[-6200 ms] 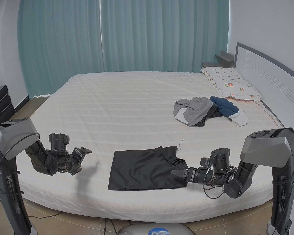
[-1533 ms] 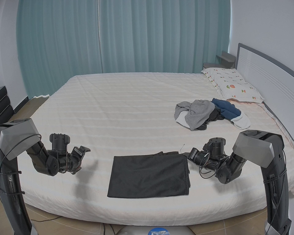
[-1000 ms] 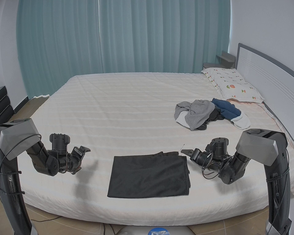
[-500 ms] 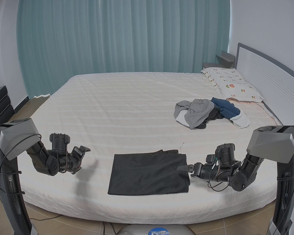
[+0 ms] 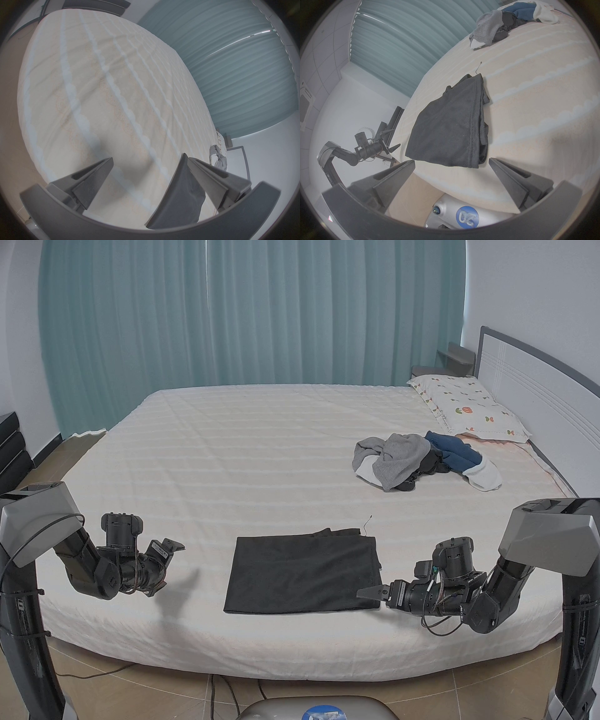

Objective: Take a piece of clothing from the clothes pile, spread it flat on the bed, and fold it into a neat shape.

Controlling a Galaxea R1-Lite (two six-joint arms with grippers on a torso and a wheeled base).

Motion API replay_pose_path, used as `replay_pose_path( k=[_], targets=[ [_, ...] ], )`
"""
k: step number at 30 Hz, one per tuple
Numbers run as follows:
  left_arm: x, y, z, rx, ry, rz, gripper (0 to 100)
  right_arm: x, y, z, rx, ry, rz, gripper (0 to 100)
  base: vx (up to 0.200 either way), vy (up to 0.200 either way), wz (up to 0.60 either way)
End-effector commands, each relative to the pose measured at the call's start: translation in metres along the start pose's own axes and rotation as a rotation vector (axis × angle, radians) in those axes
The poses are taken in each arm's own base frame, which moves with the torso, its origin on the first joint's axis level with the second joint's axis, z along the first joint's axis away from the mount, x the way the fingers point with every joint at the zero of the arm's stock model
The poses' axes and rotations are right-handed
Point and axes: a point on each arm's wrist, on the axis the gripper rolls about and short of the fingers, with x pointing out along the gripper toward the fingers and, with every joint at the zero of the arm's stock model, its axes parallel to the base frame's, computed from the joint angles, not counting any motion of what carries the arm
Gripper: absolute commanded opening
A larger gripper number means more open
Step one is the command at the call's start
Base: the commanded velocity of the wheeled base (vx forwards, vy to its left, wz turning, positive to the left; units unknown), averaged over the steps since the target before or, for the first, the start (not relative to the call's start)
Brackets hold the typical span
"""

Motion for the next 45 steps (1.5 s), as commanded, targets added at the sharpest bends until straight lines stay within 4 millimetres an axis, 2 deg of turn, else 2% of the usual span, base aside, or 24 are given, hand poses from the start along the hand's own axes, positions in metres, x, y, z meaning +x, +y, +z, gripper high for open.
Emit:
replay_pose_path(
  k=[1,6,7,11,25,33,45],
  targets=[
    [0.001,0.001,0.000,-0.001,0.001,0.002,100,0.011,-0.008,-0.001,0.006,0.005,-0.009,100,0.000,0.000,0.00],
    [0.001,0.000,0.000,0.001,0.000,0.000,100,0.020,-0.007,0.006,-0.005,-0.028,-0.010,100,0.000,0.000,0.00],
    [0.001,0.000,0.000,0.001,0.000,0.000,100,0.021,-0.008,0.005,-0.006,-0.029,-0.013,0,0.000,0.000,0.00],
    [0.001,0.000,0.000,-0.001,0.000,0.000,100,0.023,-0.010,0.005,-0.006,-0.029,-0.032,0,0.000,0.000,0.00],
    [0.001,0.000,0.000,-0.001,0.000,0.000,100,0.007,-0.018,-0.001,-0.074,0.010,-0.088,0,0.000,0.000,0.00],
    [0.001,0.000,0.000,-0.001,0.000,0.000,100,-0.001,-0.023,0.004,-0.109,0.015,-0.114,0,0.000,0.000,0.00],
    [0.001,0.000,0.000,-0.001,0.000,0.000,100,0.001,-0.027,0.002,-0.117,0.024,-0.121,0,0.000,0.000,0.00]
  ],
)
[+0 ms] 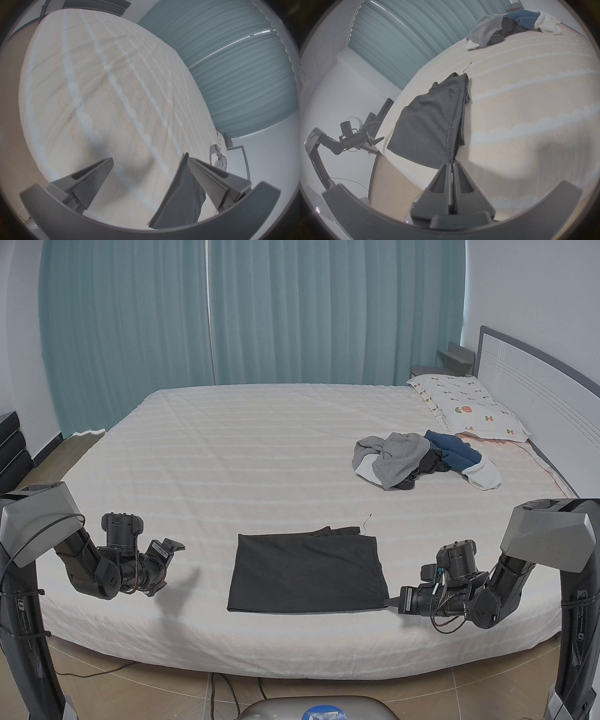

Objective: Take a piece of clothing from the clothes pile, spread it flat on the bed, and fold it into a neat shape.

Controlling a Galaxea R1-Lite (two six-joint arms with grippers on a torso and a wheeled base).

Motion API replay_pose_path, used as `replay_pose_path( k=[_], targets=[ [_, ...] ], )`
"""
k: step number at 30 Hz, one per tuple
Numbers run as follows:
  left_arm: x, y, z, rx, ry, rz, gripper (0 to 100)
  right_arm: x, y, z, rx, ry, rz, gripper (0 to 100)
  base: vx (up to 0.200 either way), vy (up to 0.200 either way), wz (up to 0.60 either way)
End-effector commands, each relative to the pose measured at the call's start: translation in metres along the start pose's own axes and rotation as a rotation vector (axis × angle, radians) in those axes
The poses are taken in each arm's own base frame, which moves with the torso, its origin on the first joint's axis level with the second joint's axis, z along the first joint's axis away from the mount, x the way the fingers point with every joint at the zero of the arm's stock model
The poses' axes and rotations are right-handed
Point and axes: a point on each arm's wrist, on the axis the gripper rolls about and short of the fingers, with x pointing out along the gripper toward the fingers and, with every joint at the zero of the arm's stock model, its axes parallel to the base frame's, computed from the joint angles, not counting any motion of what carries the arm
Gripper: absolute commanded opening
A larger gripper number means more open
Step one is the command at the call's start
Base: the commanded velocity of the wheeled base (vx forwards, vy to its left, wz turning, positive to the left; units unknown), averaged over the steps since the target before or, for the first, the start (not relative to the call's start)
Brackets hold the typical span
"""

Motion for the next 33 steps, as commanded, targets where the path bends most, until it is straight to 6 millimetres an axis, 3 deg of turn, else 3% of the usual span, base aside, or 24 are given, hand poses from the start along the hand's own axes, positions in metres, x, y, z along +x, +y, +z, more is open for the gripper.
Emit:
replay_pose_path(
  k=[1,7,12,23,30,31,33],
  targets=[
    [0.000,0.000,0.000,0.000,0.000,0.000,100,0.001,-0.001,0.000,-0.007,-0.001,0.000,100,0.000,0.000,0.00],
    [0.000,0.000,0.000,0.000,-0.004,-0.003,100,-0.007,0.008,0.028,0.040,-0.100,0.048,100,0.000,0.000,0.00],
    [0.000,0.000,0.000,0.000,-0.003,-0.001,100,0.000,0.011,0.053,0.190,-0.181,0.081,100,0.120,0.000,0.00],
    [0.001,0.002,-0.001,0.023,-0.004,0.009,100,0.059,-0.007,0.056,0.255,-0.237,0.024,100,0.164,0.000,0.00],
    [0.001,0.003,-0.001,0.023,-0.003,0.010,100,0.070,-0.005,0.060,0.246,-0.264,0.029,100,0.000,0.000,0.00],
    [0.001,0.003,-0.001,0.023,-0.003,0.010,100,0.070,-0.005,0.060,0.248,-0.263,0.029,0,0.000,0.000,0.00],
    [0.001,0.003,-0.001,0.025,-0.004,0.011,100,0.070,-0.005,0.060,0.251,-0.263,0.029,0,0.000,0.000,0.00]
  ],
)
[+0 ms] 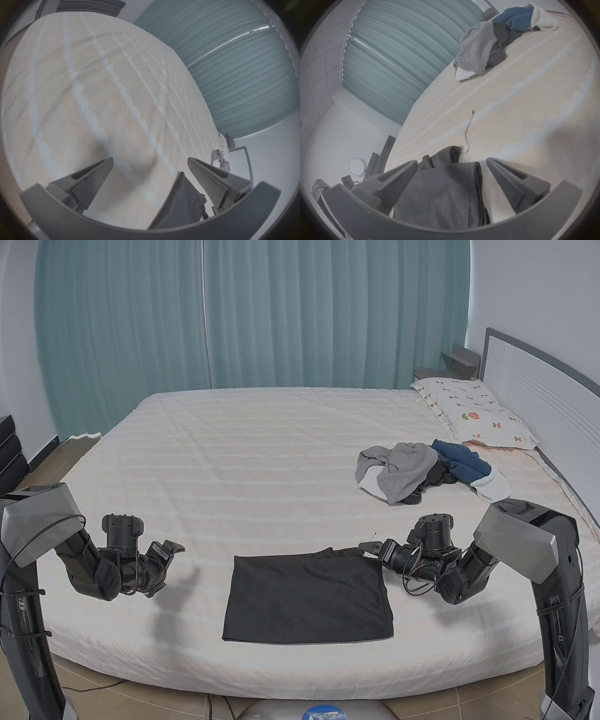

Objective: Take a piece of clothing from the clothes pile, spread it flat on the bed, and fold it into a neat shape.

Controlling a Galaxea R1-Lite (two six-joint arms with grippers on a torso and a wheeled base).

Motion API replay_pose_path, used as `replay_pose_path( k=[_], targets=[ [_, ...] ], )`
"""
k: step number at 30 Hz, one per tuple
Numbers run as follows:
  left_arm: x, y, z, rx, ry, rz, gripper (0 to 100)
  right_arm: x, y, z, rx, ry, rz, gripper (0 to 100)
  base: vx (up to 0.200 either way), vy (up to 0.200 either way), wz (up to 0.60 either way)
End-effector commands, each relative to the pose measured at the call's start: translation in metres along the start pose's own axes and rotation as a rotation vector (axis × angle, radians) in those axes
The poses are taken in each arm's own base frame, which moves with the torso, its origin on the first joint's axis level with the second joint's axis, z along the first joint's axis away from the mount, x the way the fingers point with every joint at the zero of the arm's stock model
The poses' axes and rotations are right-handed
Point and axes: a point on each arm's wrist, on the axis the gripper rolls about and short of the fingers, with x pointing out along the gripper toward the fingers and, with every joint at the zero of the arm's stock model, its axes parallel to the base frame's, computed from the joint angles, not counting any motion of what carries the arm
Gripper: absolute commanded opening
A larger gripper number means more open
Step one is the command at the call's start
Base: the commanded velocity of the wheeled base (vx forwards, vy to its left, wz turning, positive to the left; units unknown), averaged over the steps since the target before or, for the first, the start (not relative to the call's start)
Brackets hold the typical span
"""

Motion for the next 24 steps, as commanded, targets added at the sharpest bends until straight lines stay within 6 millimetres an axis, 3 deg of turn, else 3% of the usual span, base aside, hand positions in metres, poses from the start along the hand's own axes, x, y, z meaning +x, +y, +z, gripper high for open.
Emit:
replay_pose_path(
  k=[1,24],
  targets=[
    [0.000,0.001,0.000,0.000,0.003,0.001,100,0.005,-0.006,-0.006,0.010,0.013,-0.011,0,0.000,0.000,0.00],
    [0.001,0.001,0.000,-0.001,0.002,0.003,100,0.006,-0.009,0.012,0.030,-0.063,-0.024,0,0.000,0.000,0.00]
  ],
)
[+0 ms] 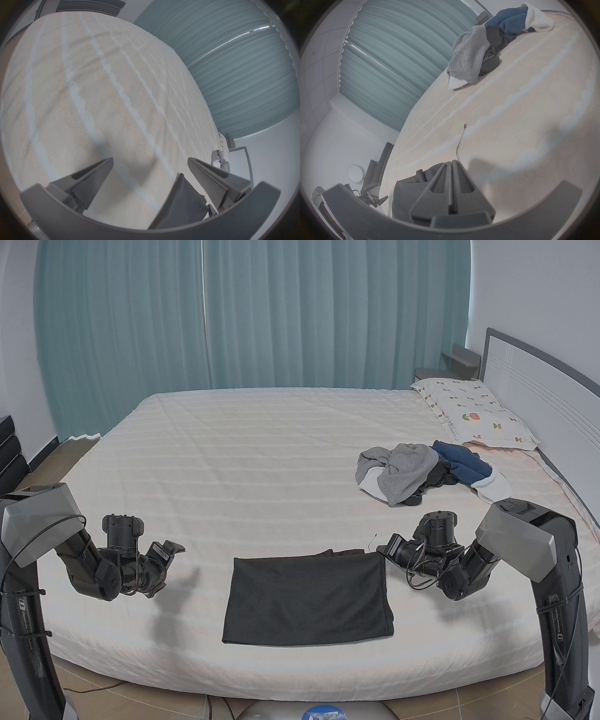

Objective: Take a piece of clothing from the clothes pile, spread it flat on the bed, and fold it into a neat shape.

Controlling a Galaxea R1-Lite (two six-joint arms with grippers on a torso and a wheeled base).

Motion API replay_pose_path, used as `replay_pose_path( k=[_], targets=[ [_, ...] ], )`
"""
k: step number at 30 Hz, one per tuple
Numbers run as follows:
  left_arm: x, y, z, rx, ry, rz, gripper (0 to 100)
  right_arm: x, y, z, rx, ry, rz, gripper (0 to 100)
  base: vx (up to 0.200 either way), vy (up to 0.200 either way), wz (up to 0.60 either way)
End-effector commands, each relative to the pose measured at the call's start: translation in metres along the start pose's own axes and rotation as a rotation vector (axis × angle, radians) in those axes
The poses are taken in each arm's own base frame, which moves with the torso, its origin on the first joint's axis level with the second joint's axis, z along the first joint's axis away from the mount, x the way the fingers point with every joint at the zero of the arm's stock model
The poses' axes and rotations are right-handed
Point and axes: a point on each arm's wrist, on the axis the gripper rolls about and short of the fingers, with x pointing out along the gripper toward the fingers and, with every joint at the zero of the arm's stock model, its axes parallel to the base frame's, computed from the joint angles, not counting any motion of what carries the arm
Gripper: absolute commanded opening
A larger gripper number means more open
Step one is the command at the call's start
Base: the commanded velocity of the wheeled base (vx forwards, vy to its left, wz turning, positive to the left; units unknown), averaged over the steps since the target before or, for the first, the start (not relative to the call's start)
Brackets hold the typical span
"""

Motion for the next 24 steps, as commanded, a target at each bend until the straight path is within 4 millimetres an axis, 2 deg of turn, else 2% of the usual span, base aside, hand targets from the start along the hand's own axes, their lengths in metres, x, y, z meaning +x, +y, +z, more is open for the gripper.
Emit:
replay_pose_path(
  k=[1,24],
  targets=[
    [0.000,0.000,0.000,0.000,0.000,0.000,100,0.002,0.000,0.002,-0.002,-0.018,-0.004,0,0.000,0.000,0.00],
    [0.000,0.001,0.000,-0.002,0.001,0.001,100,0.005,-0.012,0.000,0.008,-0.013,-0.038,0,0.000,0.000,0.00]
  ],
)
